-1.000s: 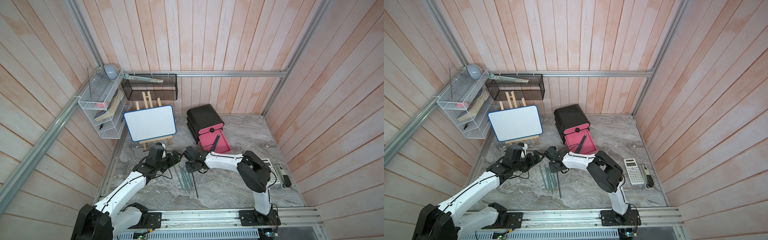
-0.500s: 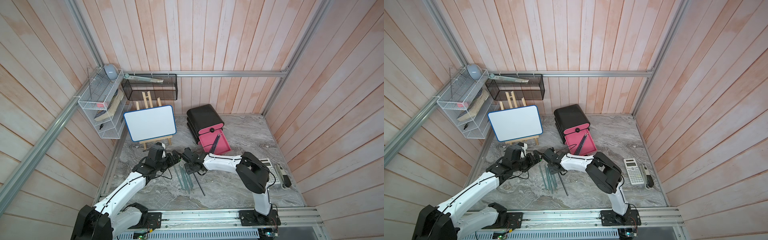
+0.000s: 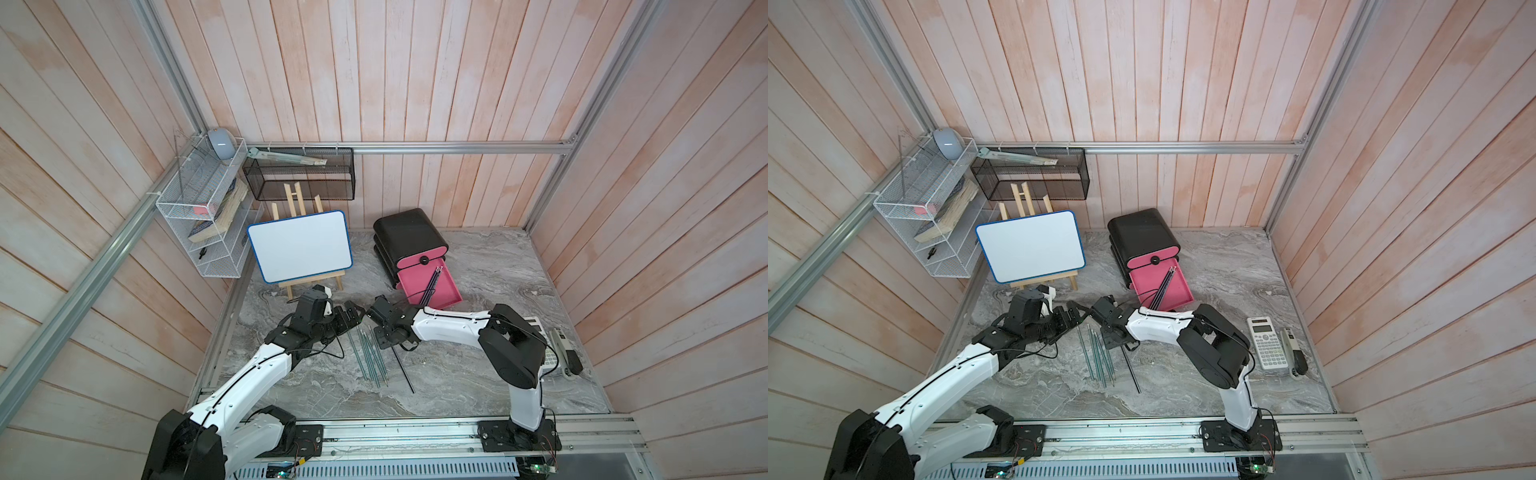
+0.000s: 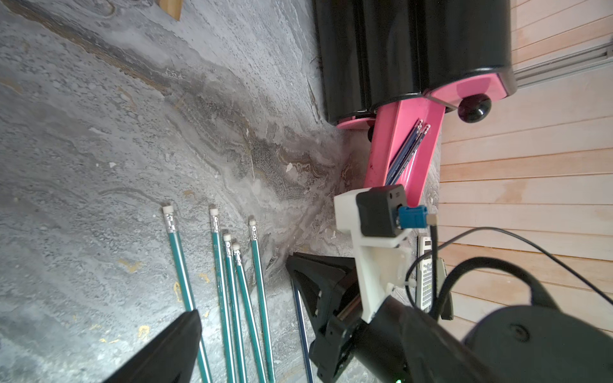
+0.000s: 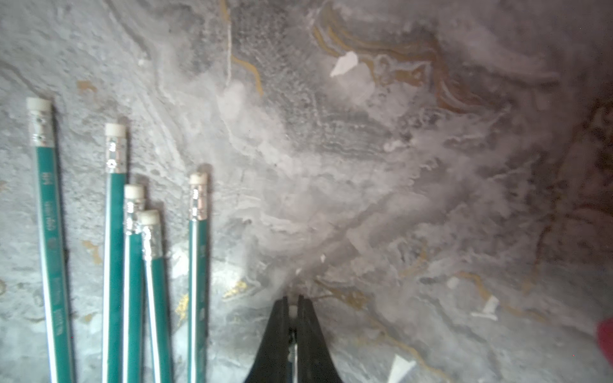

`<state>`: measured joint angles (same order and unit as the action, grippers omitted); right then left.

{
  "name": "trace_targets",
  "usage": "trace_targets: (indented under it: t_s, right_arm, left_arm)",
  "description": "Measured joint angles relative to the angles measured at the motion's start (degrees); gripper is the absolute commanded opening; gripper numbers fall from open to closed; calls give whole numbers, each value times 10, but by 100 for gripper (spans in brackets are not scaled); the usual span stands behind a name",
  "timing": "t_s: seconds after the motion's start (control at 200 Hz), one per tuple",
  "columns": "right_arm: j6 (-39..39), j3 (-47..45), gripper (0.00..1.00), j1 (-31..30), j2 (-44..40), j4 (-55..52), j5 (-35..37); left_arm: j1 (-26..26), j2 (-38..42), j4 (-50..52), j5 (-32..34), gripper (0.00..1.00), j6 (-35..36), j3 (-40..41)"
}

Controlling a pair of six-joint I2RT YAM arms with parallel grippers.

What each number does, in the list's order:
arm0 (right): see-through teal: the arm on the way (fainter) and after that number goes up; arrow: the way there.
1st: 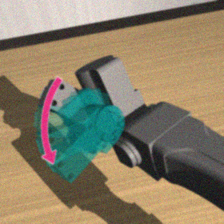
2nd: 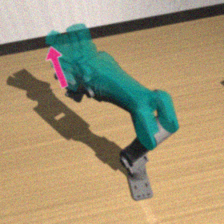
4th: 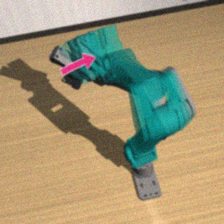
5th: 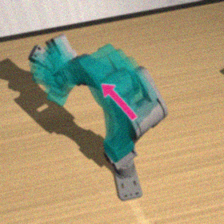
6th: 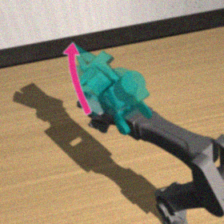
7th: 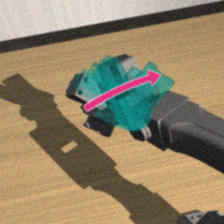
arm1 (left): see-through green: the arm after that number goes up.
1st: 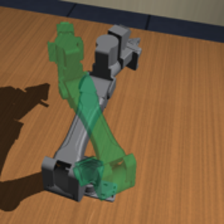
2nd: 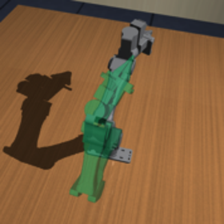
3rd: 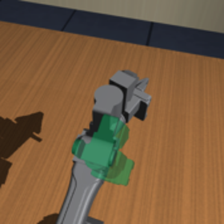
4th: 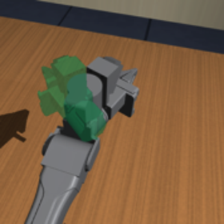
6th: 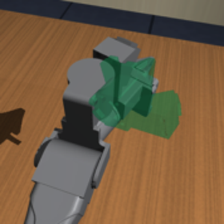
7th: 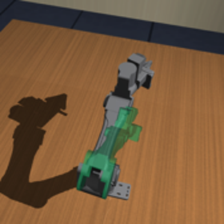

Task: Please place the pencils in the drawer according to their color
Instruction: Pick up the pencil from the center of the board, then place the pencil in the drawer.

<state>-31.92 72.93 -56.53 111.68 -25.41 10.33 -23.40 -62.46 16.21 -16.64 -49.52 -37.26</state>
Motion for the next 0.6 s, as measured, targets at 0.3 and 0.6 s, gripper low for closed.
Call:
trace_targets:
  t_s: [0.3,0.6]
  right_arm:
    - [-20,-16,0,44,-93,16,-29]
    - [-51,-55,0,129,-184,65,-76]
  left_arm:
    - [-40,-31,0,-4,100,2,-14]
    - [-91,-75,-9,2,100,-3,-63]
